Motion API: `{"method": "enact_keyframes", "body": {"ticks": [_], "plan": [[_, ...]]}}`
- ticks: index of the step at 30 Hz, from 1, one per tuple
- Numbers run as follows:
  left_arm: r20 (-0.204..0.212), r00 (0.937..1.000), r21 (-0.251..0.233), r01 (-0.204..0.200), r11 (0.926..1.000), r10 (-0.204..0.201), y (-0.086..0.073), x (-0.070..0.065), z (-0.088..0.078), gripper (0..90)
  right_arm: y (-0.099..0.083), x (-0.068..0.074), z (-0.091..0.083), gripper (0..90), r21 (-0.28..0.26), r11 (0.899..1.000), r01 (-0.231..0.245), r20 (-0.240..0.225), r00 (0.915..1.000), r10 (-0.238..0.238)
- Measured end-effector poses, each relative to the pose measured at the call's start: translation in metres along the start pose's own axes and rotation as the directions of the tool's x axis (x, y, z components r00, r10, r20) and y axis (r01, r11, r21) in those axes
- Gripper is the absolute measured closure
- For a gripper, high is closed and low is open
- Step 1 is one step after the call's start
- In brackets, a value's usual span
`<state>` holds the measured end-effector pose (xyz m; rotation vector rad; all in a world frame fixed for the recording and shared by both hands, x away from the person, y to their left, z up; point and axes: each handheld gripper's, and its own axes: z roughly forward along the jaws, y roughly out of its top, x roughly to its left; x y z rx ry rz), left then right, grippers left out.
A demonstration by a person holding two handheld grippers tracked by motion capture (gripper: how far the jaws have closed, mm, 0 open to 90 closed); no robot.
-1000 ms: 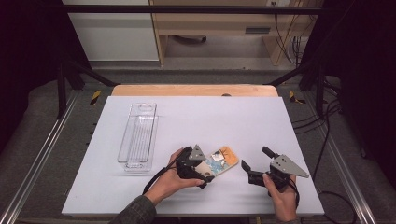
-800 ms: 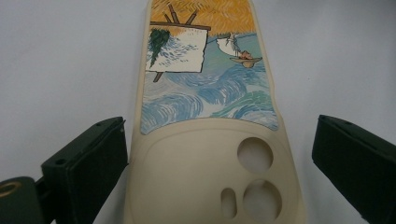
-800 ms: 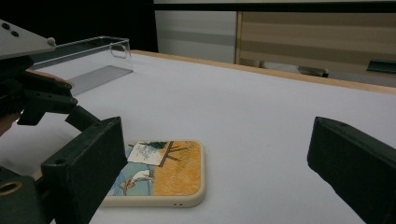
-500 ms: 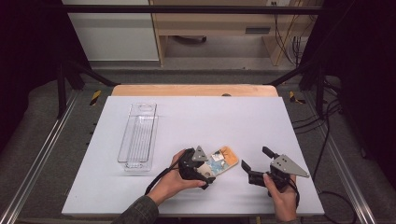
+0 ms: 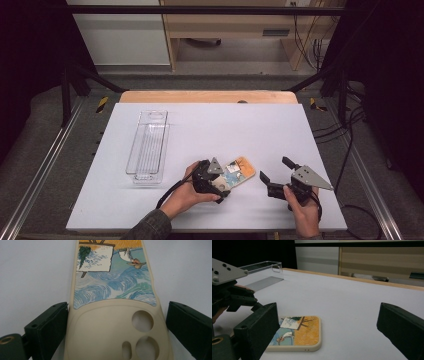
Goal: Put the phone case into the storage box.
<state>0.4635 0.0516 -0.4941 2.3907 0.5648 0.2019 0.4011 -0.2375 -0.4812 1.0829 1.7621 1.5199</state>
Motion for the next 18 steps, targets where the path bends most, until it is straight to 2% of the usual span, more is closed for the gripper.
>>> {"method": "enact_keyframes", "body": {"ticks": [3,9,11,18], "plan": [[-0.012,0.9999,-0.005,-0.005,1.0000,0.005,-0.001,0.000,-0.001,9.3,0.000,0.000,0.000,4.1,-0.001,1.000,-0.001,0.003,1.0000,0.001],[-0.027,0.9996,-0.014,-0.001,0.9999,0.001,-0.002,-0.002,-0.002,10.9,0.000,0.001,0.000,4.2,0.000,1.000,0.007,0.005,1.0000,-0.007],[-0.036,0.9992,-0.011,-0.017,0.9998,0.017,-0.001,-0.002,-0.004,11.2,-0.001,0.001,-0.001,4.2,0.002,1.000,0.006,0.004,1.0000,-0.006],[-0.035,0.9993,-0.069,0.012,0.9975,-0.014,0.005,0.005,-0.021,11.7,0.000,0.002,-0.003,4.4,-0.002,1.000,0.017,0.003,0.9998,-0.017]]}}
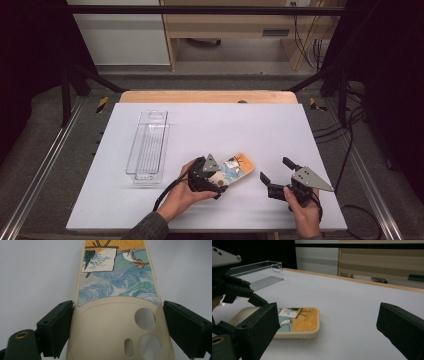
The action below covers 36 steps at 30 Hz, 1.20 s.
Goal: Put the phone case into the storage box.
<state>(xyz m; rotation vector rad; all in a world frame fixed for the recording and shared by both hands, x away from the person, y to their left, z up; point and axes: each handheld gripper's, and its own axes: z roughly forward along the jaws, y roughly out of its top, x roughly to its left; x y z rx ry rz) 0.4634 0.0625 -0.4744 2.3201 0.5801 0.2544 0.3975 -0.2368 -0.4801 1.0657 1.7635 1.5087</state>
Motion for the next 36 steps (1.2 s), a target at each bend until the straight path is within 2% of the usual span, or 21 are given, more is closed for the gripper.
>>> {"method": "enact_keyframes", "body": {"ticks": [6,9,14,17,19,23,25,27,30,34,36], "plan": [[-0.032,0.9995,-0.033,0.003,0.9995,-0.004,0.011,0.004,-0.021,11.8,0.002,0.005,0.001,4.2,-0.004,1.000,0.015,-0.002,0.9999,-0.015],[-0.044,0.9989,-0.042,-0.017,0.9990,0.015,0.022,0.005,-0.036,11.8,0.004,0.008,0.001,4.2,-0.005,0.999,0.036,0.016,0.9992,-0.036],[-0.053,0.9985,-0.039,-0.015,0.9991,0.013,0.027,0.014,-0.050,11.7,0.005,0.012,0.001,3.6,0.003,0.996,0.089,0.029,0.9956,-0.089],[-0.053,0.9986,-0.066,-0.012,0.9978,0.008,0.029,0.020,-0.062,11.8,0.009,0.016,0.000,2.9,0.037,0.982,0.187,0.059,0.9802,-0.189],[-0.053,0.9986,-0.080,-0.012,0.9967,0.008,0.032,0.024,-0.069,11.8,0.013,0.019,-0.001,3.0,0.040,0.975,0.218,0.067,0.9731,-0.220],[-0.062,0.9979,-0.078,-0.022,0.9967,0.017,0.036,0.027,-0.084,11.8,0.020,0.029,0.003,4.5,0.052,0.958,0.282,0.076,0.9555,-0.285],[-0.062,0.9980,-0.095,-0.016,0.9954,0.010,0.037,0.028,-0.092,11.8,0.024,0.035,0.010,4.9,0.080,0.937,0.339,0.073,0.9357,-0.345],[-0.056,0.9984,-0.110,0.001,0.9939,-0.007,0.036,0.032,-0.099,11.8,0.029,0.041,0.017,5.2,0.113,0.909,0.402,0.065,0.9095,-0.411],[-0.046,0.9989,-0.096,0.009,0.9954,-0.013,0.033,0.038,-0.103,11.8,0.039,0.050,0.022,5.5,0.143,0.861,0.488,0.045,0.8657,-0.499],[-0.044,0.9988,-0.075,0.018,0.9970,-0.022,0.030,0.042,-0.106,11.8,0.050,0.059,0.026,6.9,0.166,0.810,0.562,0.019,0.8193,-0.573],[-0.040,0.9989,-0.070,0.020,0.9974,-0.023,0.030,0.043,-0.107,11.8,0.054,0.062,0.028,8.2,0.179,0.780,0.600,0.007,0.7921,-0.610]]}}
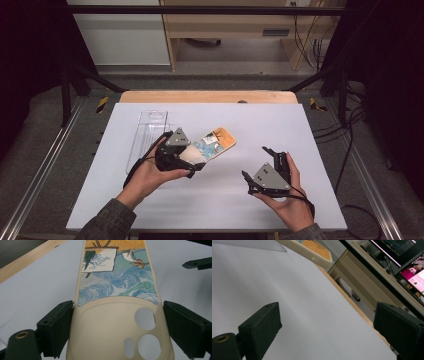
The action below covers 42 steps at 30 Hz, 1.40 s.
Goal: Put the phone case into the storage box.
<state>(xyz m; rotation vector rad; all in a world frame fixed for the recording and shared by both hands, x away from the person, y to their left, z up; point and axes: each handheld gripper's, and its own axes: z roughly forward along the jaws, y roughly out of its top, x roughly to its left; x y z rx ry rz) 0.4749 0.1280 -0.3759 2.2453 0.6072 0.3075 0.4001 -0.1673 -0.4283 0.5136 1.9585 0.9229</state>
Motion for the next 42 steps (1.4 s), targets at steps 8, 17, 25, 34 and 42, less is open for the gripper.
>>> {"method": "enact_keyframes", "body": {"ticks": [8,17,25,34,42], "plan": [[0.014,0.9998,0.010,-0.012,0.9999,0.012,0.010,0.002,-0.004,11.9,0.019,0.002,0.008,11.0,0.021,0.991,0.129,-0.017,0.9916,-0.128],[0.015,0.9990,0.035,-0.042,0.9985,0.041,0.018,-0.005,-0.018,11.9,0.039,0.003,0.012,12.7,0.001,0.985,0.171,0.021,0.9850,-0.171],[0.036,0.9980,0.044,-0.053,0.9977,0.051,0.020,-0.008,-0.020,11.9,0.048,0.004,0.015,15.5,-0.017,0.976,0.219,0.030,0.9753,-0.219],[0.052,0.9977,0.049,-0.047,0.9977,0.044,0.020,-0.010,-0.018,11.9,0.053,0.010,0.021,19.8,-0.036,0.970,0.239,0.013,0.9710,-0.239],[0.062,0.9968,0.065,-0.056,0.9963,0.052,0.022,-0.014,-0.015,11.9,0.060,0.019,0.025,27.5,-0.045,0.952,0.304,0.003,0.9526,-0.304]]}}
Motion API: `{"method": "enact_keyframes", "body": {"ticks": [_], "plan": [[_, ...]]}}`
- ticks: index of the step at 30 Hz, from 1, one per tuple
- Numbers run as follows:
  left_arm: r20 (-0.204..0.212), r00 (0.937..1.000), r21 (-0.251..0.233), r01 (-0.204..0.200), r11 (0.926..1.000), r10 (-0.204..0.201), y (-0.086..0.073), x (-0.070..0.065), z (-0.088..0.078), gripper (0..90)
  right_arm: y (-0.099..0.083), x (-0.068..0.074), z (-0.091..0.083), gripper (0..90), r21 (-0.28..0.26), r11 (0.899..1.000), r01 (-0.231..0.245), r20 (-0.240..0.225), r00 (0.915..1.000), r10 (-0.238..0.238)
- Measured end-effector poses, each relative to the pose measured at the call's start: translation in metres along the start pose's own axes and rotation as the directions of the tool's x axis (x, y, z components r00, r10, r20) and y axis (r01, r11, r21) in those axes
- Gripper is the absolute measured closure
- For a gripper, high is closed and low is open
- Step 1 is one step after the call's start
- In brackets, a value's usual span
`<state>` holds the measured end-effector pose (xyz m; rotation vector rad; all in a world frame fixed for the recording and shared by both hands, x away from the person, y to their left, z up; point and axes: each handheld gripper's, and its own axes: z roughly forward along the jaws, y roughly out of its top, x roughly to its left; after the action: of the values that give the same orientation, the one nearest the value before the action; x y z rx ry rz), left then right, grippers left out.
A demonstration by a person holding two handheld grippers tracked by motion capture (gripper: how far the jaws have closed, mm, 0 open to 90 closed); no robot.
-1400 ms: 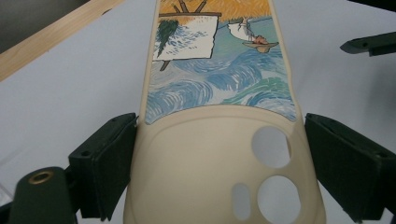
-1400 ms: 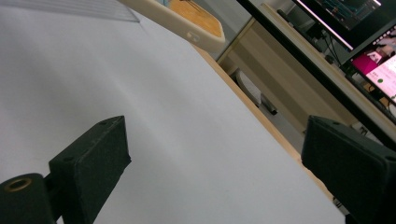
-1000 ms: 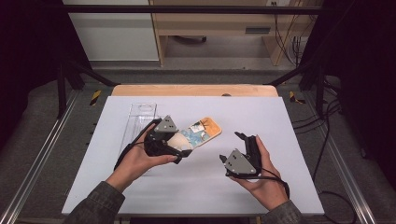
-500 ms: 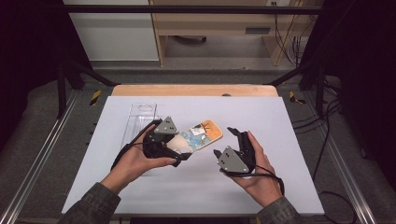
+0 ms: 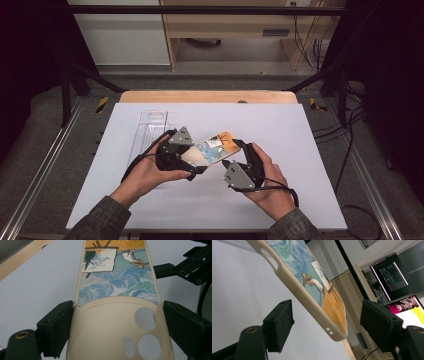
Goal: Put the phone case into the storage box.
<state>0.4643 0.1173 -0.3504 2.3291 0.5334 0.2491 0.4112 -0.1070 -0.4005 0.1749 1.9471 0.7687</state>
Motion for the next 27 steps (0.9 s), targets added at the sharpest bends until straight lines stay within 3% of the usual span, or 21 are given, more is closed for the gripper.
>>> {"method": "enact_keyframes", "body": {"ticks": [12,27], "plan": [[0.012,0.9999,0.002,-0.006,1.0000,0.006,0.001,-0.003,0.001,11.8,0.008,0.012,0.006,38.5,0.000,0.996,0.094,-0.030,0.9951,-0.094],[0.027,0.9995,0.009,0.014,0.9999,-0.014,0.000,-0.001,0.006,11.8,0.007,0.017,0.010,48.0,0.016,0.989,0.147,-0.025,0.9889,-0.147]]}}
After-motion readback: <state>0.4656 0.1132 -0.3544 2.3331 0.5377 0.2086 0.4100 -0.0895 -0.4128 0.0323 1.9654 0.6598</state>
